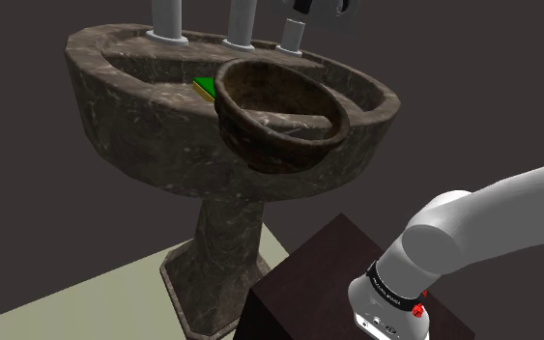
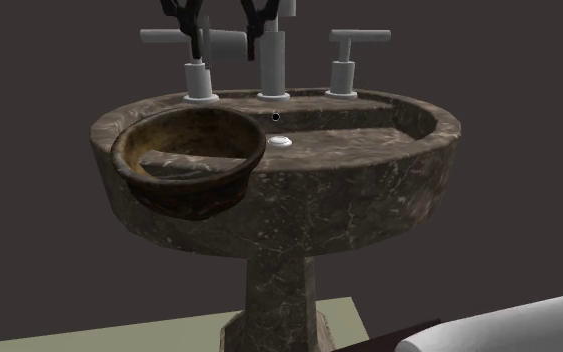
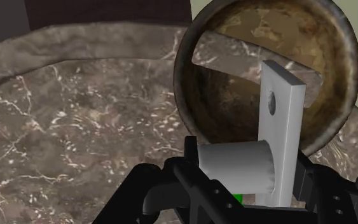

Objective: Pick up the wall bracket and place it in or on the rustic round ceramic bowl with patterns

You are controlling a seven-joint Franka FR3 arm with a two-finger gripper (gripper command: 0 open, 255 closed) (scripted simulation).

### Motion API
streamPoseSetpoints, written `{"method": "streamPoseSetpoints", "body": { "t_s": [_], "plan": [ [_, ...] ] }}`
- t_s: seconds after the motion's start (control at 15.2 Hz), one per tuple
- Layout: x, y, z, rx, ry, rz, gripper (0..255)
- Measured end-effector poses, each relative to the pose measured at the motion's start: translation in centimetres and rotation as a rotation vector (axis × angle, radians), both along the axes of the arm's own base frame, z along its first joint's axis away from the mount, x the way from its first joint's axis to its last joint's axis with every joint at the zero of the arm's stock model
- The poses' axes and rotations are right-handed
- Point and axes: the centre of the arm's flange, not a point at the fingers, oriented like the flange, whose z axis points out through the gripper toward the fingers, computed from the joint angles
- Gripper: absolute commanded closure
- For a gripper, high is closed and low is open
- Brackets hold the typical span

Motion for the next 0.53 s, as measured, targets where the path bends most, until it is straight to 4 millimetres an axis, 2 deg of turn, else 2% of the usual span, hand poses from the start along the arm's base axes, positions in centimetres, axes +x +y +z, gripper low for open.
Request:
{"method": "streamPoseSetpoints", "body": {
  "t_s": [0.2, 0.26, 0.53],
  "plan": [
    [-0.7, 3.7, 0.0, 0.000, 0.000, -0.001, 255],
    [-0.9, 4.3, -0.2, 0.000, 0.000, -0.001, 255],
    [-1.1, 5.0, -2.1, 0.001, 0.001, -0.002, 255]
  ]
}}
